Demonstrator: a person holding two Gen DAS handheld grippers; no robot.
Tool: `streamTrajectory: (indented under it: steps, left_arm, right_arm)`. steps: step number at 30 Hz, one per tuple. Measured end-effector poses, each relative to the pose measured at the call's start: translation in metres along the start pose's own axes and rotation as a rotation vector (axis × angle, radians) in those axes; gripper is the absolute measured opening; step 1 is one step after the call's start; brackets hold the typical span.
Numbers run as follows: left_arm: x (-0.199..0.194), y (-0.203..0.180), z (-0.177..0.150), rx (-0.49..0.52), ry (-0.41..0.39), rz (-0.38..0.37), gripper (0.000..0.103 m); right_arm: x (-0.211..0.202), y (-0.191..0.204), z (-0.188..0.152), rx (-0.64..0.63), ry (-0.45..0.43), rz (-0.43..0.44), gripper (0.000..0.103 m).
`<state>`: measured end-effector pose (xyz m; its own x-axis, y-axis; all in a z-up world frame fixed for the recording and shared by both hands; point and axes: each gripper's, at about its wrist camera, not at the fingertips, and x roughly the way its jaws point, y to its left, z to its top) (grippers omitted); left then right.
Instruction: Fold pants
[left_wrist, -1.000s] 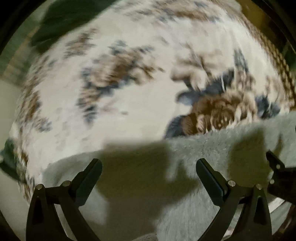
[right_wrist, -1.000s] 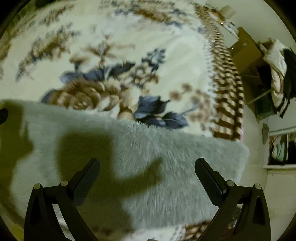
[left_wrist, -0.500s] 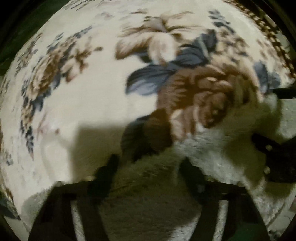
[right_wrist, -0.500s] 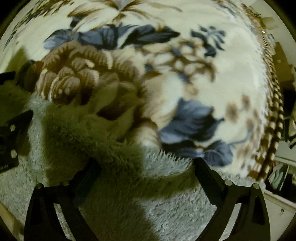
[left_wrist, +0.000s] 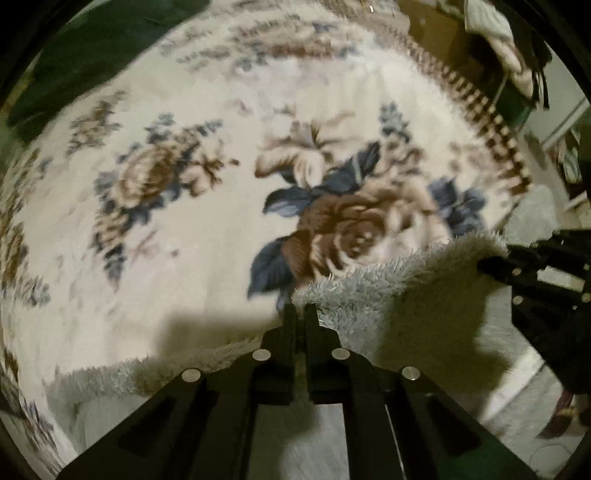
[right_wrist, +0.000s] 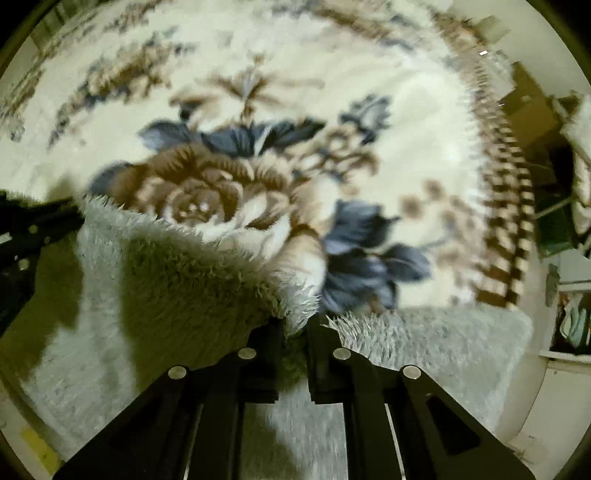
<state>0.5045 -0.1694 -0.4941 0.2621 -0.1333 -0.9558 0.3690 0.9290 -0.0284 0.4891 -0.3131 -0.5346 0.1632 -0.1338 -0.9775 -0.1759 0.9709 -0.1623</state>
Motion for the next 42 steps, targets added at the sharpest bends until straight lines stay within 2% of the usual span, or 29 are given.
streamTrajectory:
  steps: [4, 7, 9, 13, 15, 18, 22, 23, 24, 25, 26, 27, 28, 29, 30, 34, 36, 38, 42]
  left_arm:
    - [-0.044, -0.007, -0.032, -0.072, -0.045, -0.012, 0.002]
    - [-0.076, -0.015, -0.071, -0.123, -0.060, -0.022, 0.002]
    - [-0.095, -0.025, -0.104, -0.153, -0.050, -0.028, 0.002]
    - [-0.116, -0.049, -0.178, -0.233, 0.012, -0.047, 0.002]
    - [-0.113, -0.063, -0.212, -0.247, 0.056, -0.043, 0.002]
    - [-0.084, -0.082, -0.258, -0.266, 0.155, -0.042, 0.002]
    - [-0.032, -0.096, -0.296, -0.259, 0.277, 0.004, 0.007]
    - [-0.023, -0.096, -0.301, -0.272, 0.301, 0.004, 0.007]
    - [-0.020, -0.096, -0.303, -0.282, 0.306, 0.005, 0.009]
    - [-0.020, -0.094, -0.304, -0.297, 0.304, 0.005, 0.011]
    - [-0.023, -0.092, -0.304, -0.314, 0.294, -0.008, 0.014]
    - [-0.028, -0.089, -0.303, -0.332, 0.279, -0.013, 0.028]
    - [-0.033, -0.087, -0.302, -0.344, 0.266, -0.012, 0.047]
    - [-0.041, -0.085, -0.299, -0.354, 0.247, -0.007, 0.058]
    - [-0.047, -0.083, -0.295, -0.361, 0.227, 0.003, 0.071]
    - [-0.075, -0.081, -0.272, -0.376, 0.052, 0.090, 0.073]
    - [-0.069, -0.087, -0.254, -0.355, 0.019, 0.119, 0.077]
    - [-0.056, -0.089, -0.239, -0.346, 0.012, 0.118, 0.077]
    - [-0.035, -0.098, -0.200, -0.308, 0.002, 0.144, 0.077]
  right_arm:
    - [-0.057, 0.000, -0.041, 0.033, -0.074, 0.007, 0.010]
    - [-0.084, -0.008, -0.075, 0.042, -0.101, 0.020, 0.010]
    - [-0.104, -0.006, -0.111, 0.027, -0.115, 0.015, 0.010]
    - [-0.116, 0.004, -0.182, 0.002, -0.105, 0.004, 0.010]
    - [-0.116, 0.008, -0.218, 0.007, -0.079, 0.015, 0.010]
    - [-0.099, 0.018, -0.274, 0.004, 0.000, 0.033, 0.010]
    - [-0.051, 0.029, -0.325, -0.006, 0.138, 0.066, 0.012]
    - [-0.040, 0.031, -0.333, -0.005, 0.160, 0.074, 0.016]
    - [-0.034, 0.031, -0.338, -0.003, 0.175, 0.093, 0.019]
    - [-0.027, 0.030, -0.343, 0.003, 0.207, 0.116, 0.028]
    - [-0.026, 0.028, -0.346, 0.018, 0.215, 0.125, 0.042]
    - [-0.029, 0.023, -0.348, 0.044, 0.211, 0.139, 0.050]
    - [-0.036, 0.016, -0.350, 0.071, 0.199, 0.158, 0.067]
    - [-0.043, 0.009, -0.350, 0.096, 0.187, 0.170, 0.079]
    - [-0.050, 0.002, -0.350, 0.121, 0.174, 0.178, 0.082]
    - [-0.080, -0.043, -0.332, 0.272, 0.101, 0.176, 0.086]
    - [-0.082, -0.062, -0.310, 0.317, 0.077, 0.136, 0.086]
    - [-0.076, -0.082, -0.283, 0.359, 0.047, 0.074, 0.086]
    - [-0.046, -0.105, -0.226, 0.429, 0.037, 0.016, 0.086]
